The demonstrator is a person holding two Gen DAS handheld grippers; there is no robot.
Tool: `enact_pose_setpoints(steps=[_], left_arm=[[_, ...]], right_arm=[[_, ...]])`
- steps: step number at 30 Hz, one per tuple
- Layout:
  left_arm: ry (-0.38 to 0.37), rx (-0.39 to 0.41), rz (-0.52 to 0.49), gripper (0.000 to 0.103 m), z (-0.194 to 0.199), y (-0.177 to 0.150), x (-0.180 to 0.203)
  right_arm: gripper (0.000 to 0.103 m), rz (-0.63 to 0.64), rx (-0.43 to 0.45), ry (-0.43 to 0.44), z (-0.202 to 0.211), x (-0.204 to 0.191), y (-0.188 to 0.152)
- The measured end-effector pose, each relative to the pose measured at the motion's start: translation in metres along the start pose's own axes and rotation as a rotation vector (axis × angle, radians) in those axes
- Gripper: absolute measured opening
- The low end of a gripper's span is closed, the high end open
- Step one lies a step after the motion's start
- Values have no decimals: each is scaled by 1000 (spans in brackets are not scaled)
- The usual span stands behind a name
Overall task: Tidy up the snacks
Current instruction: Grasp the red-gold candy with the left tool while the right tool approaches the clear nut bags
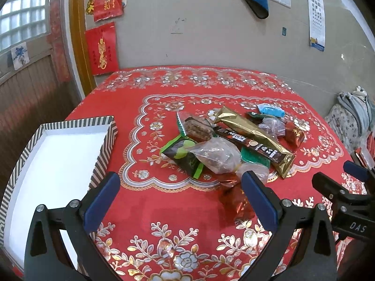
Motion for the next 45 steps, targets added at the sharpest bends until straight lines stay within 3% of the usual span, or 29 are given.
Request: enact_pose_setpoints(steps=[10, 20, 26, 32, 41, 45], left_arm=[[-52, -61, 14, 103, -12, 9, -12], [-81, -115, 148, 103, -24, 25, -48], [-53, -168, 75, 103, -37, 21, -43], [-45, -192, 133, 103, -44, 16, -53], [6, -194, 129, 103, -44, 15, -66], [-33, -227, 117, 103, -48, 7, -57]], right_arm=[[102, 14, -15, 30, -3, -4, -4], [102, 55, -55, 125, -7, -27, -14], [102, 59, -65, 116, -11, -28, -16], [102, 71, -94, 200, -14, -45, -20], [102, 136, -110, 260, -24, -78, -17], [101, 139, -135, 272, -29, -79, -19]])
Point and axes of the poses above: each gripper's, at about its wrist camera, not at the fingertips, and z roughly against the way its jaws point, x to its right, y to its top, the point moved 7 cm from there along -z, roughly the way its jaws point, and after that the axes turned 9 degrees about -z, right-handed, at the moved point
